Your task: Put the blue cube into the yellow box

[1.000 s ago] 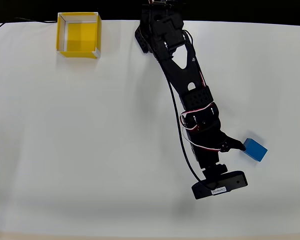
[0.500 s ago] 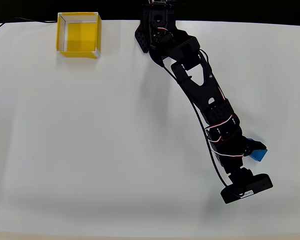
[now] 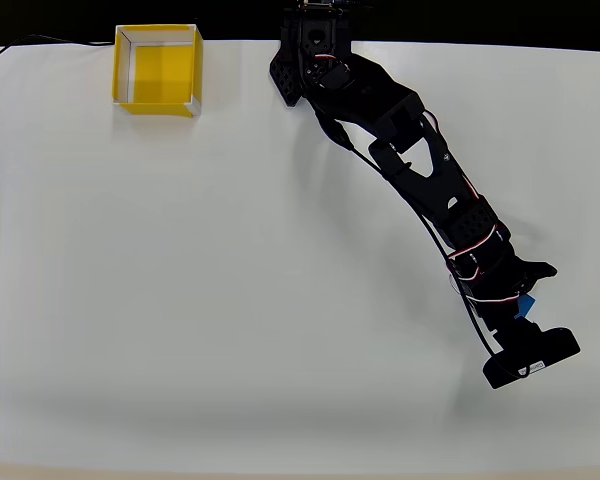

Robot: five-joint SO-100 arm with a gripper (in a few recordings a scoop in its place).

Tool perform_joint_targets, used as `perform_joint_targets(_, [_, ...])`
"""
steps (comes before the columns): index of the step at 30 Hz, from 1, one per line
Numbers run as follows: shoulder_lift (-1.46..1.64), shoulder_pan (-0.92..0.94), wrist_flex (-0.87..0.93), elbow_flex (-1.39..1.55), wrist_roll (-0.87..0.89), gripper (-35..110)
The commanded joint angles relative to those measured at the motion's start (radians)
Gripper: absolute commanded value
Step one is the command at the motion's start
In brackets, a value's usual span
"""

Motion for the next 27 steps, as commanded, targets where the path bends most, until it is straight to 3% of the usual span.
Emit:
perform_joint_targets(1, [0.044, -0.021, 0.014, -0.13, -0.003, 57])
perform_joint_targets(15, [-0.046, -0.003, 0.006, -0.199, 0.003, 54])
perform_joint_targets(27, [-0.044, -0.018, 0.064, -0.206, -0.006, 29])
